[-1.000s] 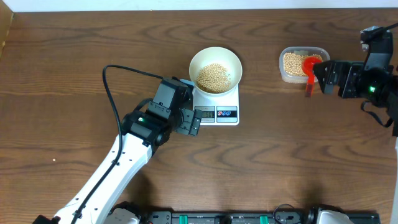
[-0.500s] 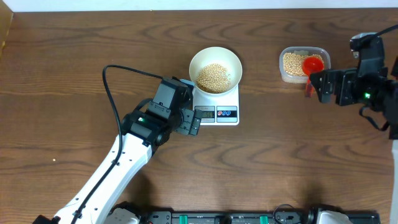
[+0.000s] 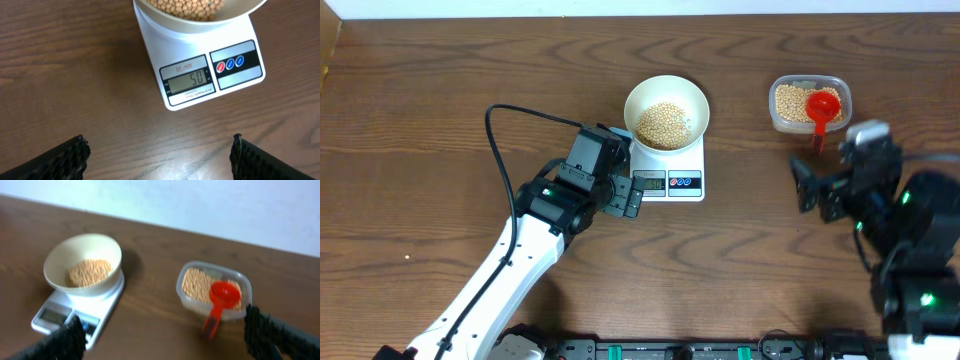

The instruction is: Scoop item into bowl and weigh 50g on scale

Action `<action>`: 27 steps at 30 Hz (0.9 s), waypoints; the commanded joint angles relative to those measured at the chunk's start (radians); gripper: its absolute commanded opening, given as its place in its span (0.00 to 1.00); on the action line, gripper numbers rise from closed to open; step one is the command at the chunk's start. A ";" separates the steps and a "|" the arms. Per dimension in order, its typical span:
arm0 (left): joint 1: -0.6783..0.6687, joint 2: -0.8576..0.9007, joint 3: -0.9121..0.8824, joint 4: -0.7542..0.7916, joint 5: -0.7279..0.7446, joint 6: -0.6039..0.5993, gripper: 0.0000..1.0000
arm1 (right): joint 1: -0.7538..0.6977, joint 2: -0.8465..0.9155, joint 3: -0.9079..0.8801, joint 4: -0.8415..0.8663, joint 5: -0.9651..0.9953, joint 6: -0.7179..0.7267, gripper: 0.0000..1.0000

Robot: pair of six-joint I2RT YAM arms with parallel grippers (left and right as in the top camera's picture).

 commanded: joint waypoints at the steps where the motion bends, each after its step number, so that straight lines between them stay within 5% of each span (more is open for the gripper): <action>1: 0.004 0.002 -0.016 -0.003 0.002 -0.001 0.92 | 0.014 -0.126 -0.139 0.075 0.029 -0.007 0.99; 27: 0.004 0.002 -0.016 -0.003 0.002 -0.001 0.92 | 0.014 -0.626 -0.727 0.504 0.043 -0.007 0.99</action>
